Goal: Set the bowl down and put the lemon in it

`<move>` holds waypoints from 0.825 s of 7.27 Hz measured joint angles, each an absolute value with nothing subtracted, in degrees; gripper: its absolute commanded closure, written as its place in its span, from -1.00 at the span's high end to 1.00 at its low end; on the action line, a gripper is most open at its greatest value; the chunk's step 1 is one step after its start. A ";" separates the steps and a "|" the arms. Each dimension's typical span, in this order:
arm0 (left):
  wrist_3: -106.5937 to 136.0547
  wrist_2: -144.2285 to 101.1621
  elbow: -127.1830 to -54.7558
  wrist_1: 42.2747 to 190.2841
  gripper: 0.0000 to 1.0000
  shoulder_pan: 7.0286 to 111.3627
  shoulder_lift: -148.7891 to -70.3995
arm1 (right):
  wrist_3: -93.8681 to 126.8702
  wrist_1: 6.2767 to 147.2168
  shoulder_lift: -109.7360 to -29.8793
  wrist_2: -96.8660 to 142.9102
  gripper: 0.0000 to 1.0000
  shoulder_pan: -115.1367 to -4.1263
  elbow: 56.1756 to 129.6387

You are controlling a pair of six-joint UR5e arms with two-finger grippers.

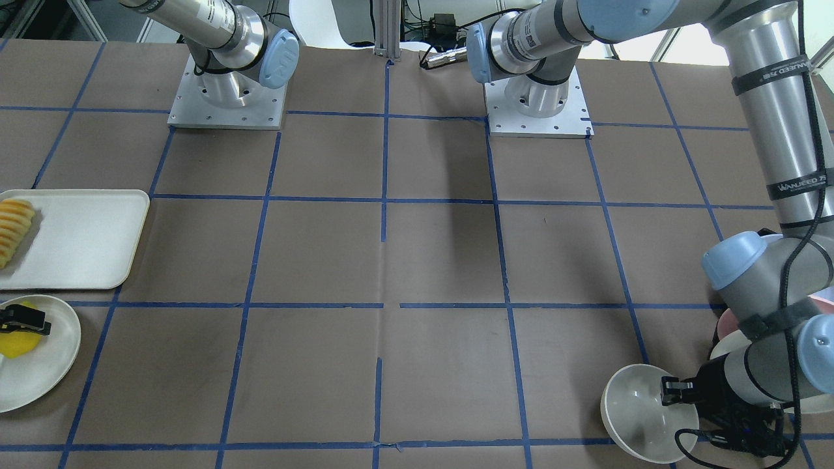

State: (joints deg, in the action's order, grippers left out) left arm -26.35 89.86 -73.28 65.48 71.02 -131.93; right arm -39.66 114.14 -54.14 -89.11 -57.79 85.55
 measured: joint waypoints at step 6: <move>-21.55 91.25 -72.96 66.39 -1.00 73.23 -129.62 | -39.34 102.50 -66.06 -90.45 -0.63 -58.53 83.12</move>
State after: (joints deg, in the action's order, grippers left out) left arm -21.55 91.25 -72.96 66.39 73.23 -129.62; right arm -39.34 102.50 -66.06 -90.45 -58.53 83.12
